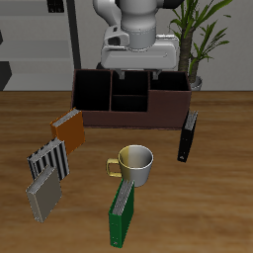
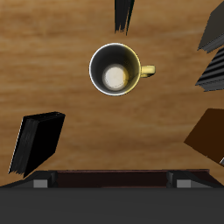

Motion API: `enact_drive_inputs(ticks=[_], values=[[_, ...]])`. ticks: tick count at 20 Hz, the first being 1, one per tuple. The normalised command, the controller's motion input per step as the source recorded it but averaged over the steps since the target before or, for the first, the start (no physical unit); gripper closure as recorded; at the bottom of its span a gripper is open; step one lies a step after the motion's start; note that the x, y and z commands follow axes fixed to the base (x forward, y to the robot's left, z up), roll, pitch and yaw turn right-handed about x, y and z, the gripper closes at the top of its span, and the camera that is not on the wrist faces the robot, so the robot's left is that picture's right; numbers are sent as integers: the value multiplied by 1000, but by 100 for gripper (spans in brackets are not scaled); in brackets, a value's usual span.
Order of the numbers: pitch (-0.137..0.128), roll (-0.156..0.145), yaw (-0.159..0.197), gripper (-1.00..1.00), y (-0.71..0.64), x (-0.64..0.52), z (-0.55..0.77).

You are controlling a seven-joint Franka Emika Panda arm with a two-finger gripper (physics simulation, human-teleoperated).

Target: Place the black book into the back desk caddy's front compartment

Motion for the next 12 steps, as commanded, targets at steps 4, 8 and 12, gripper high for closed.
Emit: enact_drive_inputs(ticks=[4, 8, 12], values=[[21, 79, 10, -100, 687, -134, -305], [-45, 50, -3, -100, 662, -128, -170], [-10, 43, -63, -100, 601, -86, -248]])
